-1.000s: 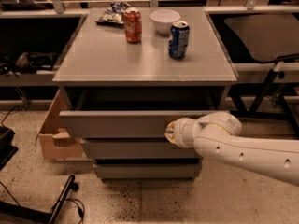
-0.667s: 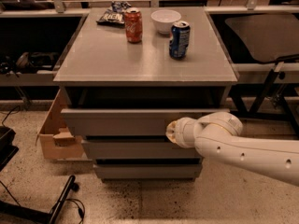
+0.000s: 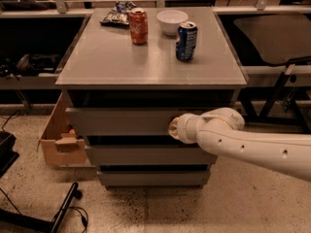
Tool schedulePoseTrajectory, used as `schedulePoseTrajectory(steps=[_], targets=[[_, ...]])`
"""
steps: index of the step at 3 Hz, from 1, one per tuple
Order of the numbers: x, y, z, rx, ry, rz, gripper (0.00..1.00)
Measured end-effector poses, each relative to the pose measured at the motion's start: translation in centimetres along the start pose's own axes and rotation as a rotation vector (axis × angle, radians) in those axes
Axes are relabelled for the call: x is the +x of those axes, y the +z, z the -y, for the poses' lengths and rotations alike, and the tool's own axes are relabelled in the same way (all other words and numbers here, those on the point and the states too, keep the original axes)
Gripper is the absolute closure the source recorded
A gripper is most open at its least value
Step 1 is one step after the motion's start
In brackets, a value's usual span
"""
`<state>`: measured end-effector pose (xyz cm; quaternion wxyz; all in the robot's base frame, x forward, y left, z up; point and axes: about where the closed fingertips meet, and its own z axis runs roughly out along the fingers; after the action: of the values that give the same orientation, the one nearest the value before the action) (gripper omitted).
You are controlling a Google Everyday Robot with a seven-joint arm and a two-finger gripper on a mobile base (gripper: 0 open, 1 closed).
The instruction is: Close top drawer
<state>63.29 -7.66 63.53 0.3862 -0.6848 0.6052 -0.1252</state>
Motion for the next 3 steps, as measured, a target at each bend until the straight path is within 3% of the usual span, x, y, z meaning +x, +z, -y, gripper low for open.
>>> schedulePoseTrajectory(steps=[1,2,3], targets=[[-0.24,0.52,1.03,0.012,-0.021,0.008,1.0],[-0.38,0.56,0.96,0.01,-0.018,0.009,0.82],[-1.09,0.14,0.25,0.007,-0.022,0.02,0.84]])
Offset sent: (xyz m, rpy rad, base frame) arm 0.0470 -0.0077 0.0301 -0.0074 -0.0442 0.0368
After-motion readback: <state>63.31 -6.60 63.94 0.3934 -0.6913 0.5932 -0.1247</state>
